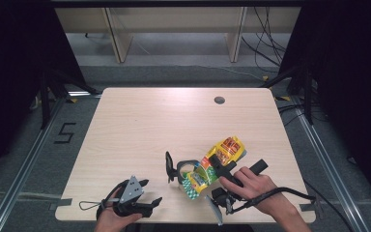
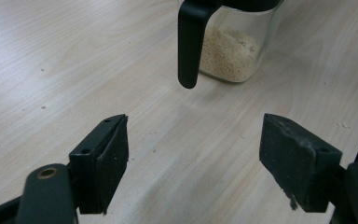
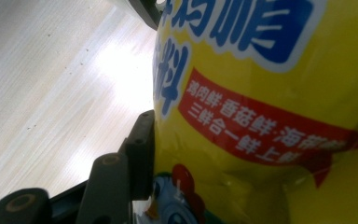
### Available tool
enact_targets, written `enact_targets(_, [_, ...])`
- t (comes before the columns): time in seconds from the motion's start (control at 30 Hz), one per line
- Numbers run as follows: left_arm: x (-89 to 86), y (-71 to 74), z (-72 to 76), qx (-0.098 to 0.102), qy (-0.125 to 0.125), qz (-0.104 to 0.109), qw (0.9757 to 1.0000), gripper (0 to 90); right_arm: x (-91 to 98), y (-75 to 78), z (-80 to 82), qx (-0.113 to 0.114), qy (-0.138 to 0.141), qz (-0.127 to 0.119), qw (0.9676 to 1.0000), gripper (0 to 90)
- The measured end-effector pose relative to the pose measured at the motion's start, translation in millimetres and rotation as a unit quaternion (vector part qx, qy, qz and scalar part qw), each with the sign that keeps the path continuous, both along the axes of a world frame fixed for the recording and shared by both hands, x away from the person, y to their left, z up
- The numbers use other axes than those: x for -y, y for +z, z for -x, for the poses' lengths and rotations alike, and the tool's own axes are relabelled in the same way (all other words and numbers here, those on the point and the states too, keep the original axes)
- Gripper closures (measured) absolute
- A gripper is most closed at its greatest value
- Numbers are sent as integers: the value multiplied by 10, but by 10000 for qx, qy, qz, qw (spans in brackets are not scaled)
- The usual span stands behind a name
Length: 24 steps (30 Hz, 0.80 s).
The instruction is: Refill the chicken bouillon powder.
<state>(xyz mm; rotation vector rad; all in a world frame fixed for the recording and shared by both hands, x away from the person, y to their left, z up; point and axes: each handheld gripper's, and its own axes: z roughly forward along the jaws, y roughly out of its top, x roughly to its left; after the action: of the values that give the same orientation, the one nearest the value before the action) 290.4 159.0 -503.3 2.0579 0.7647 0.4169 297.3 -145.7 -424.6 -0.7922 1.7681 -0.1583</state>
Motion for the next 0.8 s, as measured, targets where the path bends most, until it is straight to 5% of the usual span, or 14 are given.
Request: enact_targets(0.8, [0, 2, -10, 1, -11, -2, 10000, 236, 37, 18, -26, 48, -47, 14, 10000, 523])
